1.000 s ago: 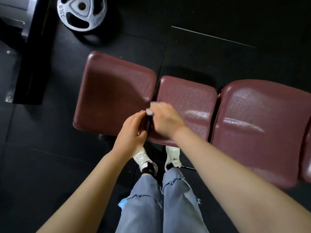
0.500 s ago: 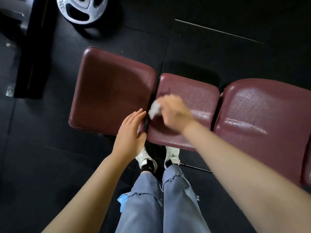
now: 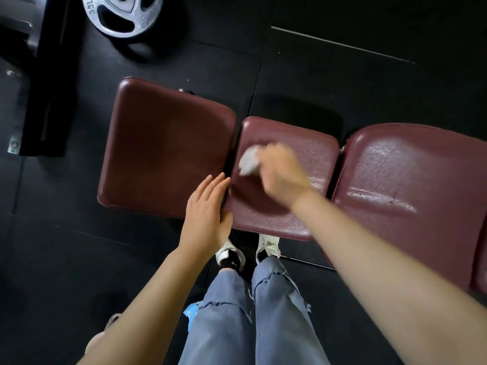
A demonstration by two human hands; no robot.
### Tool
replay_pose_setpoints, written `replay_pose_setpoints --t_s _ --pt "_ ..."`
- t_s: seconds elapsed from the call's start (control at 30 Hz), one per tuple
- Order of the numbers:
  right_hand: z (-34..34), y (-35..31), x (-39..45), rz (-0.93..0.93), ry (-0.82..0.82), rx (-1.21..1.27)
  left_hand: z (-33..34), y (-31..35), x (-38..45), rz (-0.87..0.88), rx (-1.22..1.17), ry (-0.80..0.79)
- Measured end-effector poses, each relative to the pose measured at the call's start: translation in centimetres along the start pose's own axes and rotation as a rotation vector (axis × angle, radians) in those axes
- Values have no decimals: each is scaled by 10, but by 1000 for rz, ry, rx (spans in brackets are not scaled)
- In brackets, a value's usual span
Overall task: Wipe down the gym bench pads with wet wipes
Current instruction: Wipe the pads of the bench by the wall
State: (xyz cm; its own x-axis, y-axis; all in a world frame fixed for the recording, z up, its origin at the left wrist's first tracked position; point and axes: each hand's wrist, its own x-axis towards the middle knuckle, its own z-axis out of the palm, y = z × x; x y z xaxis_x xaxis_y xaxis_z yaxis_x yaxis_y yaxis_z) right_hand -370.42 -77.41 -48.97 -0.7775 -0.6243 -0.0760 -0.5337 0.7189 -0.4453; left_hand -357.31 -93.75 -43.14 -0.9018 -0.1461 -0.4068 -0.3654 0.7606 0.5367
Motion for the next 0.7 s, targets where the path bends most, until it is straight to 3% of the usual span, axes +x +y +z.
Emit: replay_pose_setpoints --t_s 0.13,0.2,0.27,0.33,0.4,0.47,0.57,0.63,0.7 --pt "15 -29 -99 -540 -280 -14 2 4 3 0 15 -45" --pt "1 -18 -73 -620 -291 -102 2 3 3 16 49 -66" --pt "-14 0 -14 -449 -167 -237 3 2 2 22 81 -87" --pt "-32 29 40 -132 -17 -331 4 2 2 22 100 -91" --pt "-42 45 58 196 58 -258 5 4 1 16 126 -92" --pt "-34 41 37 258 88 -143 6 8 0 5 148 -96" --pt "-7 14 -48 -103 -10 5 8 14 0 -19 180 -99" --pt "-1 -3 -101 -343 -124 -36 11 18 1 -3 208 -108" --pt "-7 1 -101 -467 -178 -45 13 20 3 10 221 -112"
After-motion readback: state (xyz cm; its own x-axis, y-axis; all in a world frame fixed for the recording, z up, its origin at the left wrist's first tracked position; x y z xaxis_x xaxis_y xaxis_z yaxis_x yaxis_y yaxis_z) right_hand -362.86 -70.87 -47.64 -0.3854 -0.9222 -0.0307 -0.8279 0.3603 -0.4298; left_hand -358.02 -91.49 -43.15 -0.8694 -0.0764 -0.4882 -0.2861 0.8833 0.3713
